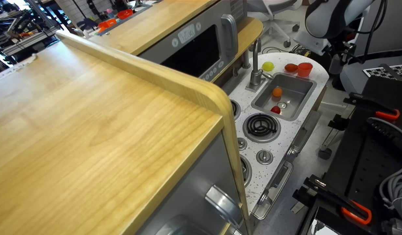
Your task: Remove the grey object from the orange cup on the right side of the countertop
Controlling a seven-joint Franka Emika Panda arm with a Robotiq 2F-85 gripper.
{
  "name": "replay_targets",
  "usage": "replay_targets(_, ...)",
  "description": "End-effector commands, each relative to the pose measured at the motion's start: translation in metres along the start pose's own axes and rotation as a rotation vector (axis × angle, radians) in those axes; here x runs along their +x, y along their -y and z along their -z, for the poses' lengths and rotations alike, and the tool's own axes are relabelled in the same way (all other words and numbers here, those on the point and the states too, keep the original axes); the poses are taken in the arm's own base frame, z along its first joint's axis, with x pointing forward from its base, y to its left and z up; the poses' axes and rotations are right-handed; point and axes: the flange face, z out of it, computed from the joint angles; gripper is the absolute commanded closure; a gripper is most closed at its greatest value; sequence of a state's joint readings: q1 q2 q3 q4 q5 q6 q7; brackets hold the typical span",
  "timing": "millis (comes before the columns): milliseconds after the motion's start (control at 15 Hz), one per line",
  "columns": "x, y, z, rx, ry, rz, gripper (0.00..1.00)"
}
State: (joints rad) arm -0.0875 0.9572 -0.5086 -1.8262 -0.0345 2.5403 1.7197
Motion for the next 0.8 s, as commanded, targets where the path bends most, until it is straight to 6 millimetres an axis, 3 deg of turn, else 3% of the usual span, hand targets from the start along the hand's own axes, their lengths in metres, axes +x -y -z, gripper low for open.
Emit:
replay_targets(0, -0.003, 0.006, -0.015, 0.035, -0.069, -0.022, 0.79)
replay_targets(400, -0.016, 0.016, -0.032, 0.094, -0.119, -0.016, 0.79)
replay_targets(733, -0.032, 0.026, -0.023, 0.156, -0.098, 0.014, 0.79)
